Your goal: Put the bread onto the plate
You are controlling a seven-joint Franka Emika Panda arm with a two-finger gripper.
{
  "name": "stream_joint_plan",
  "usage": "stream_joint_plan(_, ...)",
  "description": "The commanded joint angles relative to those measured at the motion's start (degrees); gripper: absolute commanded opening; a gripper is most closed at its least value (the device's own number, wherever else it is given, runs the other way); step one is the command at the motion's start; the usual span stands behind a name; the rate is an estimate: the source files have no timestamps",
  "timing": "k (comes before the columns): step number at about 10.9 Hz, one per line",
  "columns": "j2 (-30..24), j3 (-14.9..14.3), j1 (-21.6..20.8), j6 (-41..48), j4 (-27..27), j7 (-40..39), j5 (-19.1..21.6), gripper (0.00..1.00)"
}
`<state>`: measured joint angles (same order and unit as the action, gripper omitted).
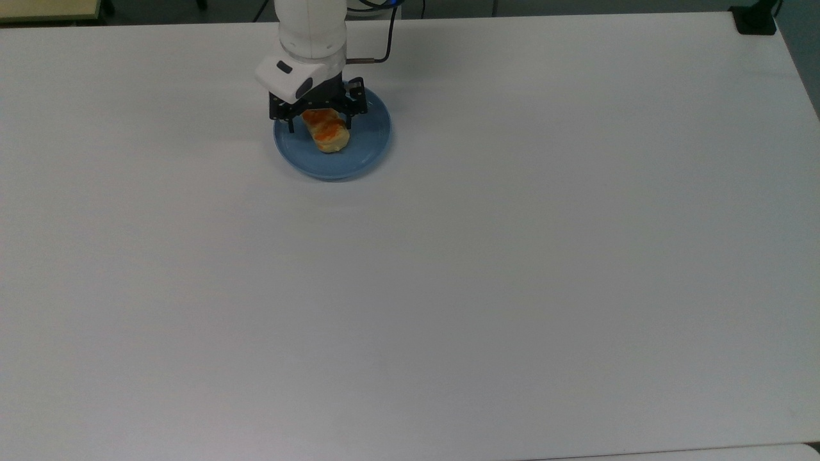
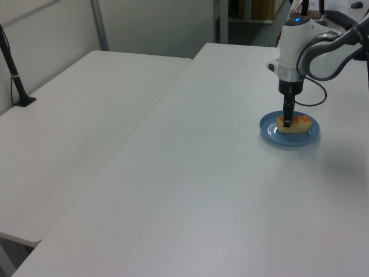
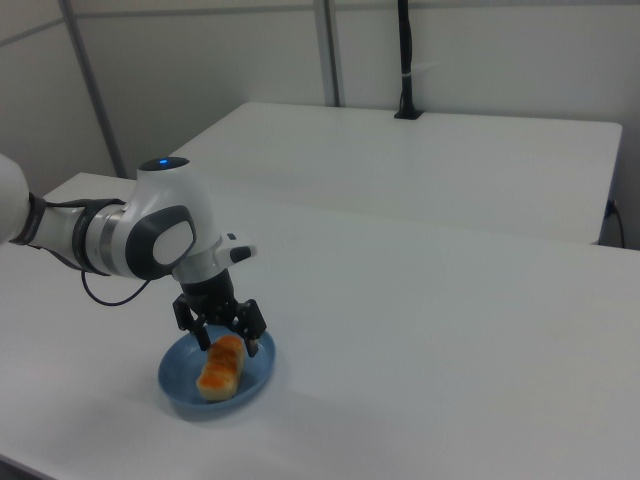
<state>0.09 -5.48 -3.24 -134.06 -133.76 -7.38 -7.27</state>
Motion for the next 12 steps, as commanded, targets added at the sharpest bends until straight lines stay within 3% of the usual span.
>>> stream_joint_plan(1, -1.6, 0.0, -0.5, 11.3, 7.4, -0.2, -0.2, 1.0)
stream_joint_plan(4, -1.6, 0.3, -4.7, 31.3, 22.9, 0.0, 1.7, 1.0)
stream_joint_plan(7, -1.4, 0.3, -5.6, 36.1, 34.9, 9.4, 1.6, 1.0)
stream_joint_plan(9, -1.5, 0.1, -5.2, 36.1, 37.2, 16.1, 1.7, 1.0)
stream_joint_plan(12, -1.5, -0.3, -5.1, 38.8, 38.7, 15.9, 3.6, 1.0)
